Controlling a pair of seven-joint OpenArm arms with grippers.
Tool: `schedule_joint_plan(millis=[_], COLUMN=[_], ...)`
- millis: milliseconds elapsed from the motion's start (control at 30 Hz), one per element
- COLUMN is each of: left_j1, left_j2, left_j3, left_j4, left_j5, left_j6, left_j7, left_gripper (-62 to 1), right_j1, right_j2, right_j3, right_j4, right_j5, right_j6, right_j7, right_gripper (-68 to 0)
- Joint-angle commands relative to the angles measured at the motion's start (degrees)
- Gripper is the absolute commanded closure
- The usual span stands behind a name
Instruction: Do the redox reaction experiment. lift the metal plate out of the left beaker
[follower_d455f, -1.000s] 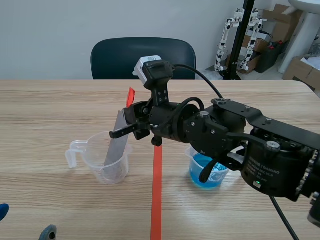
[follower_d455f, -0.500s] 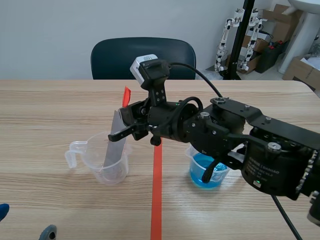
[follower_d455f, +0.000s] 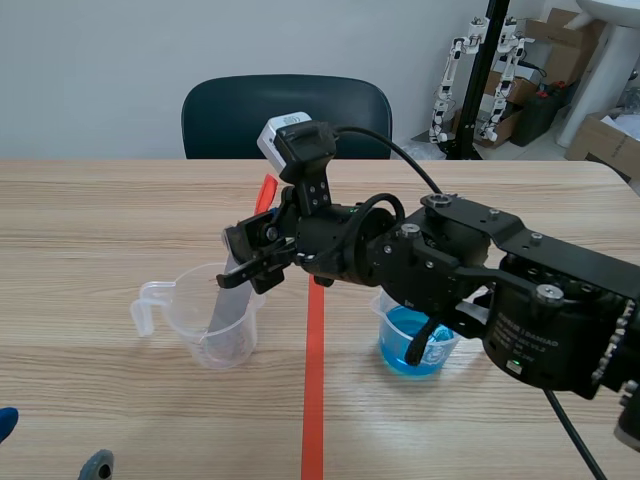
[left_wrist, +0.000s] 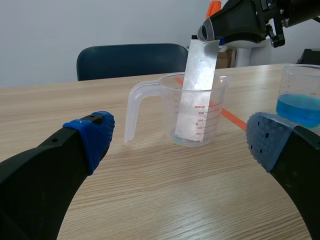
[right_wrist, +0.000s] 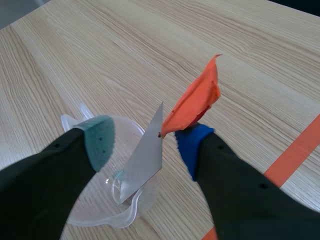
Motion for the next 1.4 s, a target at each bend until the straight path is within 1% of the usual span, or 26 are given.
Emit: schedule_joint_plan(millis=[0,67,133,400,567,700,900,967,1033,1233,1367], left_j1=[0.1,0.1,0.1,0.1,0.1,0.1,0.1,0.1,0.1,0.1,0.1], left_j2=[0.0,0.0,0.0,0.0,0.0,0.0,0.0,0.0,0.0,0.0,0.0], left_j3=[-0.4,-0.4,-0.4,-0.4,-0.4,-0.4,-0.4,-0.4,-0.4,-0.4,-0.4], left_j4=[0.4,0.4,0.4,0.4,0.4,0.4,0.4,0.4,0.4,0.4,0.4], left_j5=[-0.2,-0.2,-0.2,-0.2,-0.2,-0.2,-0.2,-0.2,-0.2,-0.2,-0.2], left_j6=[-0.3,-0.3,-0.3,-0.3,-0.3,-0.3,-0.3,-0.3,-0.3,-0.3,-0.3], left_j7=[-2.6,-2.6,-2.6,-2.6,-2.6,-2.6,-2.6,-2.6,-2.6,-2.6,-2.6], left_gripper=[-55.5,-55.5,-55.5,-55.5,-55.5,-55.5,-55.5,-55.5,-55.5,-55.5,-55.5], right_j1=[1.6,1.6,1.6,0.8,-0.5,-0.8,-0.8,-0.8,-0.8,-0.7,-0.7], right_j2=[0.0,0.0,0.1,0.2,0.1,0.2,0.2,0.1,0.1,0.0,0.0], right_j3=[0.1,0.1,0.1,0.1,0.1,0.1,0.1,0.1,0.1,0.1,0.1], right_j4=[0.6,0.6,0.6,0.6,0.6,0.6,0.6,0.6,0.6,0.6,0.6], right_j5=[0.6,0.6,0.8,2.8,2.7,2.1,2.1,1.9,1.0,0.8,1.0], right_j6=[0.3,0.3,0.3,0.3,0.3,0.2,0.2,-0.4,-1.3,-1.3,-1.3], right_j7=[0.6,0.6,0.2,-2.0,-1.8,-0.9,-0.4,0.0,0.7,1.3,1.7], right_gripper=[-38.5,-44.6,-46.3,-46.2,-46.2,-43.5,-43.5,-43.4,-40.0,-22.8,-14.7])
